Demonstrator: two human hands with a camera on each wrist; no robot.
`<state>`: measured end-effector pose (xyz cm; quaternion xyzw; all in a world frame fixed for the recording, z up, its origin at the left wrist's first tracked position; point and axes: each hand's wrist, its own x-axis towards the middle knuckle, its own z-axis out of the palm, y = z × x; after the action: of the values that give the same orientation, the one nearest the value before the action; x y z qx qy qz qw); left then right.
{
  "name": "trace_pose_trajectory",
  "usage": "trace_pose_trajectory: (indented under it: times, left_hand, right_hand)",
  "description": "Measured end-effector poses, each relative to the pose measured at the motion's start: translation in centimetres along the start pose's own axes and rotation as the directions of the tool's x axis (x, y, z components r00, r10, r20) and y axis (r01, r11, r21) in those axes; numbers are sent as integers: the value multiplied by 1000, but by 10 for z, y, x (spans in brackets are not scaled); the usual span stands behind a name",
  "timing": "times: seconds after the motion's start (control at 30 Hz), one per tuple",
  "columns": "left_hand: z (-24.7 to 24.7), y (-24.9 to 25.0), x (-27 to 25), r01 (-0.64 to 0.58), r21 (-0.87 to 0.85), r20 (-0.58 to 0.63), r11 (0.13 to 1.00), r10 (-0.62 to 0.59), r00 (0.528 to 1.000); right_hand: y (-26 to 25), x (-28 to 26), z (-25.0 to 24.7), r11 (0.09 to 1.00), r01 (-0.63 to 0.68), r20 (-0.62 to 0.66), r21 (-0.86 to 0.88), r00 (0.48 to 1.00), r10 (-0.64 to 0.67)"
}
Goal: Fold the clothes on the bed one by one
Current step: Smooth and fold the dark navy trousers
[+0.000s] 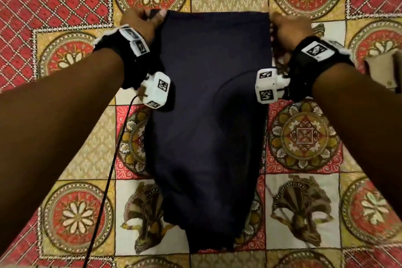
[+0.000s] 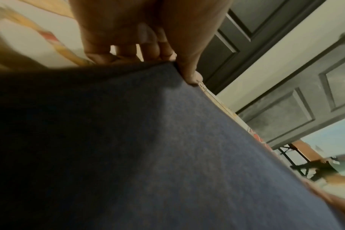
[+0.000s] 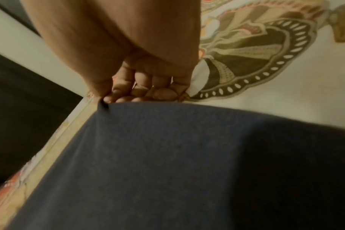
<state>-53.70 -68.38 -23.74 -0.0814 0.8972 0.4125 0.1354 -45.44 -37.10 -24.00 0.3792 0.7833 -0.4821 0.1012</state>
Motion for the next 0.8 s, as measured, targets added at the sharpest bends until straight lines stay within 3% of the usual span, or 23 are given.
trace_pose_trajectory:
  times: [0.03,0.1,0.17,0.23,0.27,0.3,0.33,0.4,0.43,0.5,0.53,0.6,0.67,0.73,0.8]
  left_hand:
    - [3,0,4,-19,40,-10,999,19,1000]
    - [5,-2,3,-46,133,-70,990,56,996]
    - [4,-3,-9,-156,210,-168,965,192,967]
    - [8,7,-36,-359,361,-149,861,433,889]
    - [14,8,-51,-478,409,-37,777,538,842]
    - [23,8,-67,-577,428,115,696,591,798]
    - [32,3,-80,-624,439,253,647,578,776]
    - [42,-16,-90,-612,490,395,621,468,791]
    - [43,-27,-88,-591,524,401,613,435,806]
    - [40,-41,-80,-589,564,380,579,451,807]
    - [38,-44,-75,-580,585,364,567,455,813]
    - [33,-44,-69,-535,625,338,569,420,842]
    - [29,-42,-64,-514,633,345,579,383,857]
    - [25,-36,-67,-480,635,333,605,346,877]
    - [20,-27,-83,-399,661,267,636,298,917]
  right_hand:
    - [0,1,-1,998,-7,-26,-69,1000,5]
    - [-5,-9,1,976,78,-182,-205,976,-116]
    - [-19,-35,5,881,312,-310,-356,850,-427]
    - [-27,-70,27,606,638,-111,-476,639,-761]
    - [-25,-88,46,449,767,48,-459,525,-850]
    - [-16,-99,68,352,829,179,-435,462,-868]
    - [-8,-108,85,333,850,275,-409,463,-843]
    - [17,-105,103,373,809,410,-454,561,-719]
    - [29,-100,104,346,788,442,-510,584,-681]
    - [46,-90,99,266,768,450,-582,577,-681]
    - [48,-89,96,273,751,418,-602,587,-693]
    - [50,-89,91,366,651,289,-665,676,-677]
    - [50,-88,86,509,468,84,-722,790,-607]
    - [52,-87,72,699,277,-133,-659,872,-471]
    - [57,-95,48,794,225,-230,-565,881,-413]
